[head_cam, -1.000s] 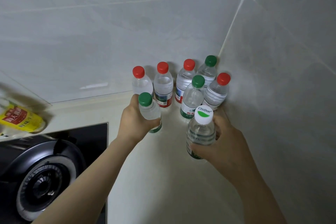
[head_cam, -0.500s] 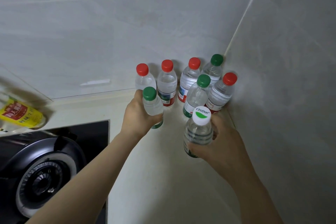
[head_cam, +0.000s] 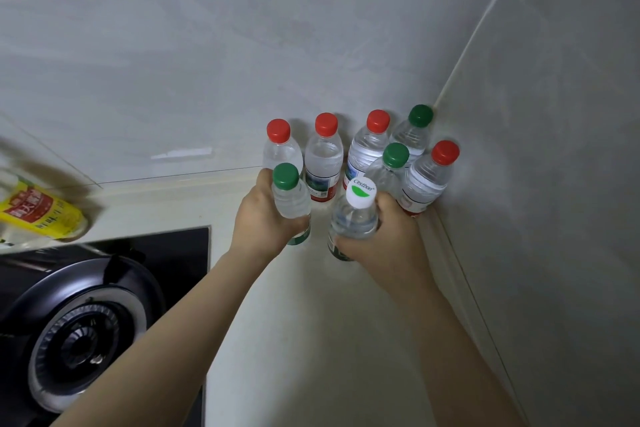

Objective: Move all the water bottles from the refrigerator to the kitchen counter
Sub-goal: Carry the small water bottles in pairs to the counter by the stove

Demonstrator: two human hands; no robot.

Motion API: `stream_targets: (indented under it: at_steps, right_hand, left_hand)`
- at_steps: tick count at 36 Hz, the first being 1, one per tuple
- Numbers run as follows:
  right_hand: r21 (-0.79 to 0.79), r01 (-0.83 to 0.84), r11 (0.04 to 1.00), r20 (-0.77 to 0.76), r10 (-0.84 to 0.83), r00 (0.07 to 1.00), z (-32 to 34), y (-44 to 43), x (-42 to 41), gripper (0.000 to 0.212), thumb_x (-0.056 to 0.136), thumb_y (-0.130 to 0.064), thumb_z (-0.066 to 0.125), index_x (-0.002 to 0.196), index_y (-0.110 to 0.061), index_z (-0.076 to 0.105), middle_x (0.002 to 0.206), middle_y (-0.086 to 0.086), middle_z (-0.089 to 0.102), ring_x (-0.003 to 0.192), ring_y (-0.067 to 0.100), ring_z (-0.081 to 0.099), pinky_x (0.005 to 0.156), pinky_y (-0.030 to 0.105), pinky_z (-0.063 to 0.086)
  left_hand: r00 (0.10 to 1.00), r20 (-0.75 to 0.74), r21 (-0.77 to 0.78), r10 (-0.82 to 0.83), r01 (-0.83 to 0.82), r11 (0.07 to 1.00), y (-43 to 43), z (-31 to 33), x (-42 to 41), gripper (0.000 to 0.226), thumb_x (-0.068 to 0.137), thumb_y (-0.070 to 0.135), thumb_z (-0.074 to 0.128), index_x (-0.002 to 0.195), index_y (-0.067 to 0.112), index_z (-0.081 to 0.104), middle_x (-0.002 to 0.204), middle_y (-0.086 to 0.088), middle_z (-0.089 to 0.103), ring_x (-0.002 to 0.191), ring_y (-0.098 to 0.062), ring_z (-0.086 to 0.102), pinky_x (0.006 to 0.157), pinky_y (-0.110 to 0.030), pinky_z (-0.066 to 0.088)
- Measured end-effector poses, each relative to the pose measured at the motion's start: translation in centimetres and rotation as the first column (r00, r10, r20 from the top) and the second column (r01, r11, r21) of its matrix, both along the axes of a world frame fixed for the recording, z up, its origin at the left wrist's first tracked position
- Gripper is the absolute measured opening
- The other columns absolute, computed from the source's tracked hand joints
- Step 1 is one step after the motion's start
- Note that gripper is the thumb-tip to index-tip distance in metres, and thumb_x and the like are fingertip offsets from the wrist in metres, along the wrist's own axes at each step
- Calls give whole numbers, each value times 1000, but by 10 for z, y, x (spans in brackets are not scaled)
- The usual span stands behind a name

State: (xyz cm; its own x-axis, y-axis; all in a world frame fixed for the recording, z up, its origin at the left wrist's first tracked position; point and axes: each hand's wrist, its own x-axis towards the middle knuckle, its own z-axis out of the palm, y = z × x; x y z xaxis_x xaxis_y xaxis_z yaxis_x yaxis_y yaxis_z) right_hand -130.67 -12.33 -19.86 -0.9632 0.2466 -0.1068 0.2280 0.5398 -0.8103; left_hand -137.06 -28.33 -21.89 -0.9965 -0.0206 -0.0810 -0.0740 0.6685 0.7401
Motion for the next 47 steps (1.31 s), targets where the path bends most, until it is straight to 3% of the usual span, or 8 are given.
stream_targets:
  at_steps: [6, 13, 24, 34, 47]
  right_hand:
    - [-15, -20, 1000, 1, 20, 1000, -5, -10, -17, 59, 70, -34, 79, 121, -20, 52, 104, -9, 67, 95, 13, 62, 81, 31, 51]
    - [5, -22, 1000, 10, 21, 1000, -13, -13, -30, 58, 70, -29, 81, 119, -19, 52, 96, -13, 61, 88, 10, 59, 65, 16, 41]
    - [30, -2, 1000, -2, 2, 1000, -19, -16, -51, 58, 68, -25, 82, 117, -16, 52, 96, -11, 59, 84, 8, 54, 70, 19, 37]
    - [37, -15, 999, -31, 16, 999, -23, -18, -52, 64, 70, -22, 80, 125, -12, 47, 117, 1, 63, 100, 16, 58, 76, 19, 39]
    - [52, -24, 998, 15, 23, 1000, -27, -17, -52, 57, 73, -19, 79, 122, -13, 50, 112, 1, 64, 89, 9, 51, 75, 21, 39]
  left_hand:
    - [1000, 22, -4, 1, -1, 1000, -4, 3, -2, 51, 72, 24, 76, 111, 16, 44, 92, 1, 58, 81, -25, 57, 65, -29, 44]
    - [999, 30, 14, -18, 18, 1000, -5, 4, -1, 52, 72, 21, 75, 114, 16, 44, 90, 2, 56, 81, -26, 57, 67, -30, 46]
    - [999, 4, 16, -33, 32, 999, -5, 2, -2, 46, 73, 25, 74, 107, 15, 44, 81, 5, 54, 77, -25, 57, 66, -34, 50]
    - [999, -1, 9, -38, 38, 999, -5, -2, -3, 43, 74, 24, 72, 98, 22, 37, 73, 12, 48, 72, -22, 54, 61, -28, 41]
    - [999, 43, 16, -34, 33, 999, -3, 4, 0, 52, 74, 21, 73, 114, 15, 41, 84, 3, 52, 75, -24, 53, 62, -26, 39]
